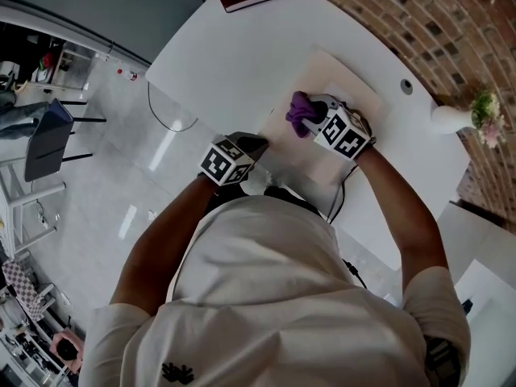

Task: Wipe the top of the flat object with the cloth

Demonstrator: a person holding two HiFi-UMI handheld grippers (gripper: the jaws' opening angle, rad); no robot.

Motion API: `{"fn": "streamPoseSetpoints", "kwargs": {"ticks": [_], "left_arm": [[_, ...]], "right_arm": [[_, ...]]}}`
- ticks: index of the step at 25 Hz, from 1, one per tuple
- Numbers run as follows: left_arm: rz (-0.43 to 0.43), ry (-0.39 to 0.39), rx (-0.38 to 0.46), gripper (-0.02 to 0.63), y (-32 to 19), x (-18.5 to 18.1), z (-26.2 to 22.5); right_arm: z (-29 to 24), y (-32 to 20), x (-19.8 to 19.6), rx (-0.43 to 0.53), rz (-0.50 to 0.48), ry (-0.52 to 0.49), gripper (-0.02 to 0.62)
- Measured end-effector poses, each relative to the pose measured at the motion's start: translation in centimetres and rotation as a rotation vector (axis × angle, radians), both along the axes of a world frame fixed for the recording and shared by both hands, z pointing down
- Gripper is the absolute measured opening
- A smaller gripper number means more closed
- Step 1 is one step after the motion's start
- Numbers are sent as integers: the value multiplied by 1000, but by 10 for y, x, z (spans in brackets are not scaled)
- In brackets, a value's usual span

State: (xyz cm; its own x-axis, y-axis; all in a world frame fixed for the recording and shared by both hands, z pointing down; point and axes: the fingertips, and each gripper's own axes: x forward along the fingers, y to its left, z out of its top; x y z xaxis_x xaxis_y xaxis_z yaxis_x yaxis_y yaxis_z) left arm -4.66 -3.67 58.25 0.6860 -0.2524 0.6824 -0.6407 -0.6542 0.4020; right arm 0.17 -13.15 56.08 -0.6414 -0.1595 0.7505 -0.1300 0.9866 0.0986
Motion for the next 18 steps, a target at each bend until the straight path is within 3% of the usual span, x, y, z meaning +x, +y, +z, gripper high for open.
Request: {"fn": "streamPoseSetpoints", "kwargs": {"ticks": [18], "left_arm": [[-1,0,-15,25,0,1,2]], "right_arm": [[7,-132,69,41,286,16,118]]}}
